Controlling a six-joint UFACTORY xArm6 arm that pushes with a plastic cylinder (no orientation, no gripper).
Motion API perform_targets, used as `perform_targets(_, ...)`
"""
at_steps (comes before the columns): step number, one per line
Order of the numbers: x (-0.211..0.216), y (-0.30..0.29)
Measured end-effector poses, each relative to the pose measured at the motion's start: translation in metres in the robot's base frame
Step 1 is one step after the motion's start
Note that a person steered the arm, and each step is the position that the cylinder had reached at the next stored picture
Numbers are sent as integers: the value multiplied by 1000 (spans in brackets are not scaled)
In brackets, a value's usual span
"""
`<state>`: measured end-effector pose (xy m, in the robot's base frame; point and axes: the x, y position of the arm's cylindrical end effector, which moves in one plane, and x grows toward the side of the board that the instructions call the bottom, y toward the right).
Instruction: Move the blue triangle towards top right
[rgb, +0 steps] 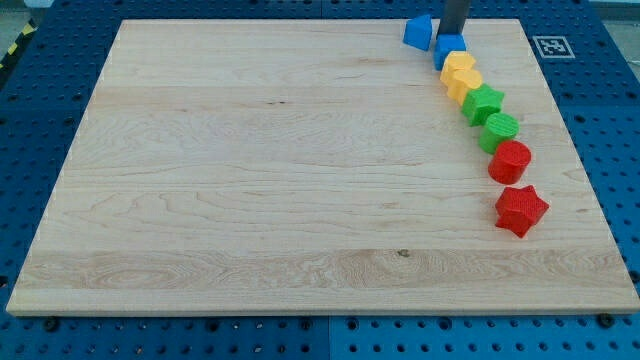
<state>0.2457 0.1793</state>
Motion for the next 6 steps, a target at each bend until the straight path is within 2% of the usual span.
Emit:
perform_targets(1, 0, 0)
perform_targets(3, -54, -1)
perform_targets(6, -53, -54)
